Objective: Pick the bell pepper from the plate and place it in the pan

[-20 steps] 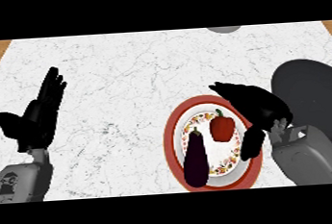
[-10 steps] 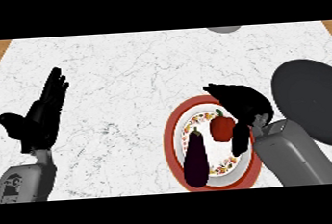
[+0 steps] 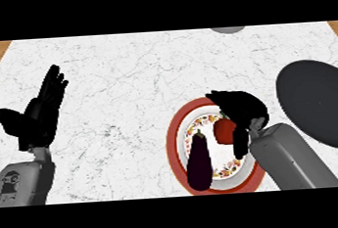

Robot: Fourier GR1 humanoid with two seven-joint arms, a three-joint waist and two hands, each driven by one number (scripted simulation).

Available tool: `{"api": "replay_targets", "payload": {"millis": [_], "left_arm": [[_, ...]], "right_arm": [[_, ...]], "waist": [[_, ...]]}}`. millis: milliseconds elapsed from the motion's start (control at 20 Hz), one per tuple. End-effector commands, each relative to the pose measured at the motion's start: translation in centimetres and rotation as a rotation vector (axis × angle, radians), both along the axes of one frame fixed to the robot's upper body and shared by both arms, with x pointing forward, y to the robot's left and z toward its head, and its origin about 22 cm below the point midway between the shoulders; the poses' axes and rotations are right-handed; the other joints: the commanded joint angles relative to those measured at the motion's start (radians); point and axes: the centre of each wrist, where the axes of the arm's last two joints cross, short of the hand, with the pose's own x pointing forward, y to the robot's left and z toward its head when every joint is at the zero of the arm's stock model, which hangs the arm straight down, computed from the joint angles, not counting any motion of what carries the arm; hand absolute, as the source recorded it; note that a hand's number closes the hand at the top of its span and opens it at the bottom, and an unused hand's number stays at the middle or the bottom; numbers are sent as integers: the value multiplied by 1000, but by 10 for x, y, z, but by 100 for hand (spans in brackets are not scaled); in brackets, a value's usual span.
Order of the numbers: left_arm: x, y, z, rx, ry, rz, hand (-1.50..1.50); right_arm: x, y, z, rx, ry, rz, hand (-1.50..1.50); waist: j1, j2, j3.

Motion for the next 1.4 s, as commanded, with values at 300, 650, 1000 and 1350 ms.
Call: {"api": "replay_targets", "payload": {"millis": [300,650,1000,1350], "left_arm": [[-12,-15,-4,20,-8,5,0],[-5,-8,-15,-3,14,9,0],[2,1,-5,11,15,38,0],[-21,28,-9,14,25,98,0]], "right_arm": [[0,-10,-26,48,85,114,150],[11,-3,-33,19,9,154,150],[-62,-6,-26,102,-50,194,150],[-158,-33,29,229,-291,279,150]], "waist": [[1,-1,0],[0,0,0],[-25,-6,0],[-81,-29,-1]]}}
